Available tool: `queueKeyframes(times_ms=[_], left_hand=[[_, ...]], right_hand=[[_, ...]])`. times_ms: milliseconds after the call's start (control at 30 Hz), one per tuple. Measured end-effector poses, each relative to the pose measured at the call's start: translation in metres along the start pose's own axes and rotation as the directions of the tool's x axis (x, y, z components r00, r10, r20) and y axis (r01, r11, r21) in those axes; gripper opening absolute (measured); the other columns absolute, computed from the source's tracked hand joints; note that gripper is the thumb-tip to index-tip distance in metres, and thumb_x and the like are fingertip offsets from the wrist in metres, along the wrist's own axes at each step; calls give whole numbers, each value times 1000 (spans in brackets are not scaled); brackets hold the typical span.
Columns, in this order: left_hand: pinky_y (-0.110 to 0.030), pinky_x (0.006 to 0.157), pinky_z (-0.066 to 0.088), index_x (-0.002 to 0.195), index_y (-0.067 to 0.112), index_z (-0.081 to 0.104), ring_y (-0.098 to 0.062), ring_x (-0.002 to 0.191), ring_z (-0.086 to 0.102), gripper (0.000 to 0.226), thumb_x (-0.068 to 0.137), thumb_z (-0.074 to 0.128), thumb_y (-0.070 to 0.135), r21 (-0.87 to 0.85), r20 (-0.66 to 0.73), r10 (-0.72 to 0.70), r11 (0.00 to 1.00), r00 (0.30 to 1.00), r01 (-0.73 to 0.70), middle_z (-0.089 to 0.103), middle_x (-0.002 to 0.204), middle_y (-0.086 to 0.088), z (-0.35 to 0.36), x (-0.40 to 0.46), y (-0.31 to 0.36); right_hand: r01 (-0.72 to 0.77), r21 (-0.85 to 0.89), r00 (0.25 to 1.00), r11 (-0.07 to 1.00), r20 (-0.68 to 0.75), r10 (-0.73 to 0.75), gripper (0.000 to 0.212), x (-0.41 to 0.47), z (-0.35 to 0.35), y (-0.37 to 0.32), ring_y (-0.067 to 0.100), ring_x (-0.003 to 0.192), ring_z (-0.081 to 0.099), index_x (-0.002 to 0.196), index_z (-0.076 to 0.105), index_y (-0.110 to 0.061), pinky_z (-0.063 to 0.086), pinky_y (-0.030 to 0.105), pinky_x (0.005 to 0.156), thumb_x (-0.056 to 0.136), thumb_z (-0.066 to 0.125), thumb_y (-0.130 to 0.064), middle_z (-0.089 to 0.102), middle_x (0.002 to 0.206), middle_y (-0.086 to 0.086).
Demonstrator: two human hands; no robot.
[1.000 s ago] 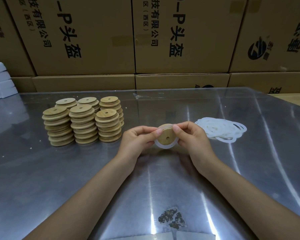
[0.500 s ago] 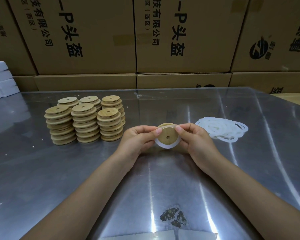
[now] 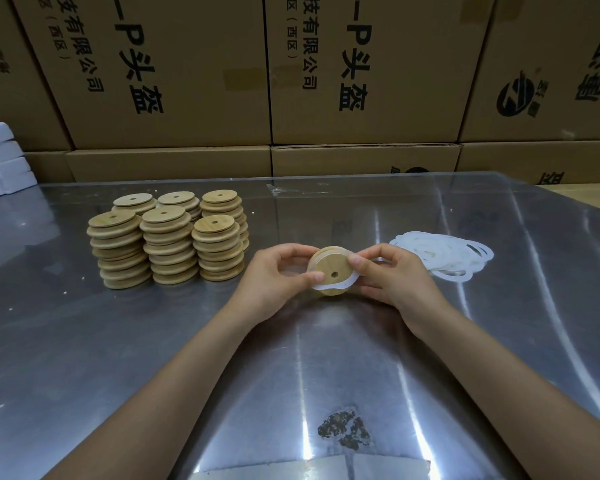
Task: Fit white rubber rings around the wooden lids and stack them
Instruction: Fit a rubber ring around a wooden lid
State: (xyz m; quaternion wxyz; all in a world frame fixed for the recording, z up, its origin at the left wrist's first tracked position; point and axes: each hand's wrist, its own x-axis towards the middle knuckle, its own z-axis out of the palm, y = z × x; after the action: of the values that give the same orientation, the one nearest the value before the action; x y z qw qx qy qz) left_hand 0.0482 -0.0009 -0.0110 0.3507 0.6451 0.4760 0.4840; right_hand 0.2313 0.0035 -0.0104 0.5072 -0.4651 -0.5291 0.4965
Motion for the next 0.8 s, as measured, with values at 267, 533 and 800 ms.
queueKeyframes(times_ms=[267, 533, 800], left_hand=[[-34, 85, 54, 87, 14, 69, -14, 82, 68, 18, 73, 79, 7, 142, 8, 16, 990, 1000, -17, 73, 89, -7, -1, 2, -4], [-28, 84, 50, 98, -2, 65, -13, 85, 64, 22, 78, 73, 3, -121, -21, -60, 991, 998, 57, 71, 95, -13, 13, -4, -3], [-25, 67, 53, 84, 12, 56, -11, 73, 63, 24, 76, 77, 5, 11, -30, 100, 995, 995, -100, 67, 81, -3, 18, -7, 2]], right_hand=[[70, 114, 998, 991, -6, -70, 6, 2, 4, 2, 11, 79, 66, 78, 66, -11, 54, 19, 77, 83, 69, -12, 72, 80, 4], [226, 83, 973, 971, -70, -221, 6, -4, 10, -5, 8, 77, 67, 80, 65, -14, 55, 22, 71, 85, 68, -14, 72, 77, 0], [391, 39, 920, 919, -44, -390, 12, -6, 18, -3, 13, 81, 68, 82, 64, -13, 55, 29, 75, 84, 66, -1, 71, 86, 7]])
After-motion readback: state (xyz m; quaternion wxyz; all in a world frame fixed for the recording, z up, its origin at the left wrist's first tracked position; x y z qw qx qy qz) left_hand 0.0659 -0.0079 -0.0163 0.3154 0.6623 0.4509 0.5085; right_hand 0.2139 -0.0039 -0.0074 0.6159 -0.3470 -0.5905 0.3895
